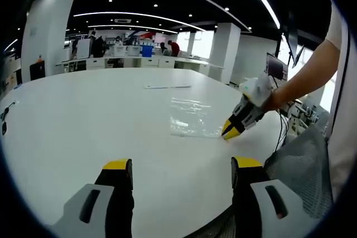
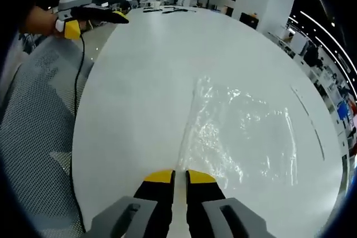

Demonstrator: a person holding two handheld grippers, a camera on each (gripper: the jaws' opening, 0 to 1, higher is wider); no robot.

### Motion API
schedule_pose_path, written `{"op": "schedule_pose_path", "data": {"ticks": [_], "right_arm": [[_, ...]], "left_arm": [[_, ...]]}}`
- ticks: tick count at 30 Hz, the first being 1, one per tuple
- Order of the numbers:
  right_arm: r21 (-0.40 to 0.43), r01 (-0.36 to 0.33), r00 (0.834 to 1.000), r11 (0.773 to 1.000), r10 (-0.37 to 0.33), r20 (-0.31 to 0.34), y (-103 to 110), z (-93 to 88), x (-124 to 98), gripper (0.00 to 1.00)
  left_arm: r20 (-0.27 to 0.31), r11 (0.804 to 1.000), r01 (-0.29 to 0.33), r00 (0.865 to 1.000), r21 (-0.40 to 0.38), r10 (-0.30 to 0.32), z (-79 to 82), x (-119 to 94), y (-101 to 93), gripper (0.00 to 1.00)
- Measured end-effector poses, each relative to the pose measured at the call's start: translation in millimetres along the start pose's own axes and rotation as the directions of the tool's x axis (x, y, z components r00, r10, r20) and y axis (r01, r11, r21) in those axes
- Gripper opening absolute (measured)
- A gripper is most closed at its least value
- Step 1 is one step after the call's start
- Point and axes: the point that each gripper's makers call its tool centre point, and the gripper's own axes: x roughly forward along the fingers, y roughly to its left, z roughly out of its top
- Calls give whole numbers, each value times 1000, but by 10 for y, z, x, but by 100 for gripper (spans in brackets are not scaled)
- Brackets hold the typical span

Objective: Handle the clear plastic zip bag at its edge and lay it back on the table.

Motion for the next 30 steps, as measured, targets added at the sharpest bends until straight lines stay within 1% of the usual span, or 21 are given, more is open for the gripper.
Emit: {"op": "schedule_pose_path", "data": {"ticks": [4, 7, 10, 11, 13, 20, 23, 26, 30], "right_arm": [[-6, -1, 1000, 1000, 1, -1, 1, 1, 10, 2], [16, 0, 1000, 1000, 0, 0, -7, 5, 9, 1], [18, 3, 1000, 1000, -3, -1, -8, 1, 18, 1], [32, 5, 1000, 999, -5, -2, -16, 1, 19, 0], [25, 10, 1000, 1000, -10, -8, -13, 3, 20, 0], [37, 21, 1000, 999, -21, -19, -5, 18, 25, 0], [49, 22, 1000, 999, -21, -10, 6, 35, 18, 0], [36, 23, 1000, 999, -23, 0, 35, 73, -20, 0], [43, 40, 999, 998, -41, 21, 19, 159, -104, 0]], "left_arm": [[0, 1000, 1, 1000, -1, -1, -11, 0, 13, 71], [-1, 1000, 1, 1000, -1, -1, -18, -1, 21, 71], [0, 1000, 1, 1000, -1, -1, -26, -3, 32, 71], [-1, 1000, 1, 1000, -1, -1, -32, -3, 40, 71], [-1, 1000, 1, 1000, -1, -1, -37, -4, 47, 71], [-3, 1000, 1, 1000, 0, -1, -15, -6, 7, 71], [-4, 1000, 2, 1000, 0, -2, -8, -7, -6, 70], [-5, 1000, 4, 1000, 1, -4, -11, -5, -8, 70], [-7, 1000, 8, 1000, 5, -8, -25, -2, 3, 70]]}}
